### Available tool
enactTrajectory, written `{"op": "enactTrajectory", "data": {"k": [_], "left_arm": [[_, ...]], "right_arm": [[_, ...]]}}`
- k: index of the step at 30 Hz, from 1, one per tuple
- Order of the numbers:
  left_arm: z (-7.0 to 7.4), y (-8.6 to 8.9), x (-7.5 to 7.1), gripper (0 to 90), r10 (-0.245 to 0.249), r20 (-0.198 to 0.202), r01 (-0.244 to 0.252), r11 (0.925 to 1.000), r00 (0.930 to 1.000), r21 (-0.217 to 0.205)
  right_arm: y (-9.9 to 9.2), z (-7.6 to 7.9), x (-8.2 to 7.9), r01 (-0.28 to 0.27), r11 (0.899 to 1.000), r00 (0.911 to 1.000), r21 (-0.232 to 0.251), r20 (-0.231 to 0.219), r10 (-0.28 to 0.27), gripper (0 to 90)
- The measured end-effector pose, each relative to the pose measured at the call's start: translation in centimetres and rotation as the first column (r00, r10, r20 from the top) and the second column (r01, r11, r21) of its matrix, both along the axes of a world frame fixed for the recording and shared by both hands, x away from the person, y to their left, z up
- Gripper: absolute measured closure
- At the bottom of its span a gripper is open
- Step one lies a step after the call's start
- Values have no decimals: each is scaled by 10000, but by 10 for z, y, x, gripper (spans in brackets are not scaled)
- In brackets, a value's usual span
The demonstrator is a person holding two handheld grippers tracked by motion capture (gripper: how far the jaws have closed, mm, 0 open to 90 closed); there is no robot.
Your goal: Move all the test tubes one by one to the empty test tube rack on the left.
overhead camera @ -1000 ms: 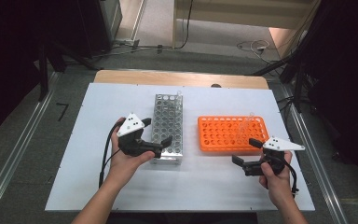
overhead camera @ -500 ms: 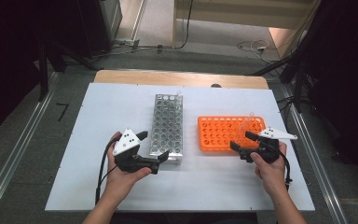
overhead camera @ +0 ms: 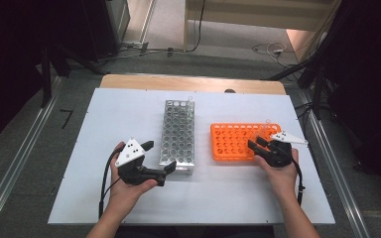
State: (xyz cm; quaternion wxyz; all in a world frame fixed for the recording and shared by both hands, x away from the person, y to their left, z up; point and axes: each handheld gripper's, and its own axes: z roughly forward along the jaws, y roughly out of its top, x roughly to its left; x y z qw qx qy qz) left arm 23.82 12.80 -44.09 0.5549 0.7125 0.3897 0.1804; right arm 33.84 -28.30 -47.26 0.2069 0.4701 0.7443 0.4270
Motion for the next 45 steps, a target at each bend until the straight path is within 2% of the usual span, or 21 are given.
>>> {"op": "enactTrajectory", "data": {"k": [3, 7, 14, 24, 38, 45], "left_arm": [[-2, 0, 1, 0, 0, -68, 0, 10000, 10000, -38], [-3, -2, 1, 0, -100, -103, 99, 9999, 9999, -14], [-3, -3, -1, 0, -143, -65, 143, 9999, 9999, -37], [-2, -3, -2, 0, -186, -4, 186, 9998, 9998, -30], [0, -3, -4, 0, -168, 22, 169, 9998, 9999, -51], [1, -2, -4, 0, -150, 58, 151, 9998, 9999, -111]], "right_arm": [[1, -2, -2, 13, 9999, 9997, -100, 224, -10, 605], [5, -4, -1, -99, 9988, 9984, -472, 549, 125, 642], [3, -5, -2, 26, 9965, 9964, -830, 850, 45, 725], [1, -2, -3, -169, 9983, 9958, -561, 890, 218, 737], [-9, 20, -11, -292, 9996, 9899, -24, 1385, 293, 738], [-9, 30, -17, -545, 9978, 9902, 387, 1306, 491, 738]]}}
